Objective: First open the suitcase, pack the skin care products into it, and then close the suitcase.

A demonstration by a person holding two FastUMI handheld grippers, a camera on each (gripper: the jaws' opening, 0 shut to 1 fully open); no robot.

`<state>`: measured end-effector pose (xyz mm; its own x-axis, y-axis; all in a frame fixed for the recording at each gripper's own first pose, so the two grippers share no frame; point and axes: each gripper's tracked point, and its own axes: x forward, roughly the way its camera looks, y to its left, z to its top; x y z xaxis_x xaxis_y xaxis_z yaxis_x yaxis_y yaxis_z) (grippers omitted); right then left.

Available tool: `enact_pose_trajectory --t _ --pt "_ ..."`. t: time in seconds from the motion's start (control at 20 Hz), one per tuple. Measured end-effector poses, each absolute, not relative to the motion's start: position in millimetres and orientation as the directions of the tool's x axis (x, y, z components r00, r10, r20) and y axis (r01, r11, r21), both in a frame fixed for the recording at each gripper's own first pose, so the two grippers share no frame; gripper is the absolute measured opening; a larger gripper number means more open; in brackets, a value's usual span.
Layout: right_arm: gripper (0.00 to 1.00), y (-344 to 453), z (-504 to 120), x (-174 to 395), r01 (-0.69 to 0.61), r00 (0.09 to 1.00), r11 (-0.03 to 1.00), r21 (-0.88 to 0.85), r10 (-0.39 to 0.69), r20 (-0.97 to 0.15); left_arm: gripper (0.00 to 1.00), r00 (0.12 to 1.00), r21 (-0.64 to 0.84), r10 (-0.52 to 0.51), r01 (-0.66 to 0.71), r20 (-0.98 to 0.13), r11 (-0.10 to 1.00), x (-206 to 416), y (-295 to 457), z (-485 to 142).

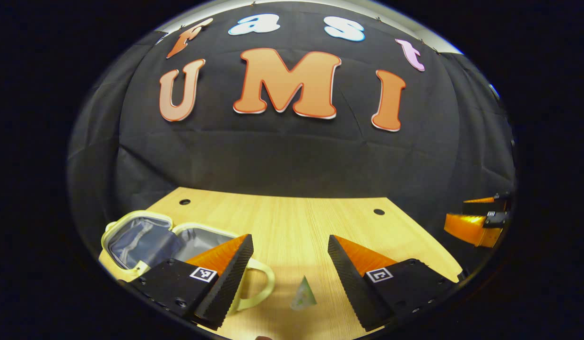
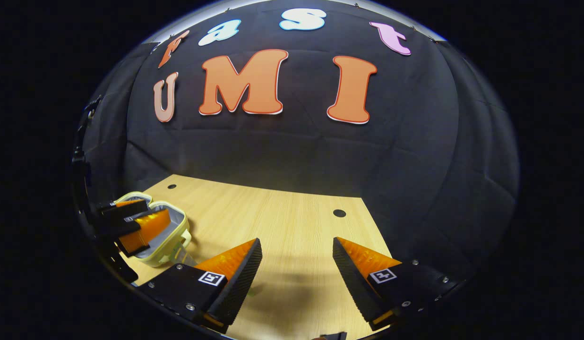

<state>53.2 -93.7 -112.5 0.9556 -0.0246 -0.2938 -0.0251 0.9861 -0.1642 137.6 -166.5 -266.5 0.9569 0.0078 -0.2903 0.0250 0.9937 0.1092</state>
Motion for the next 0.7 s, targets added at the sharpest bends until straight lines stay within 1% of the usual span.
enact_pose_trajectory --t 0.1,0.2,0.3,0.4,0.6,0.7 --pt "0.95 -101 -125 54 -0.035 0.947 0.985 -0.167 -0.021 -0.321 0.97 0.951 0.172 0.036 0.018 -0.308 0.985 138 -169 -298" --pt "0.95 -105 -133 54 -0.046 0.941 0.985 -0.166 -0.013 -0.338 0.99 0.936 0.213 0.041 0.037 -0.351 0.976 135 -173 -335" --pt "0.95 -109 -137 56 -0.05 0.939 0.983 -0.175 -0.013 -0.344 0.98 0.922 0.22 0.048 0.04 -0.383 0.975 129 -177 -364" --pt "0.96 -114 -140 56 -0.055 0.938 0.981 -0.184 -0.013 -0.347 0.98 0.907 0.237 0.078 0.025 -0.414 0.971 126 -171 -389" --pt "0.96 -118 -149 55 -0.064 0.931 0.979 -0.192 -0.011 -0.365 0.99 0.884 0.239 0.1 0.014 -0.457 0.971 121 -168 -423" --pt "0.96 -119 -154 55 -0.065 0.928 0.978 -0.197 -0.014 -0.373 0.96 0.879 0.235 0.109 0.003 -0.465 0.972 121 -163 -432"
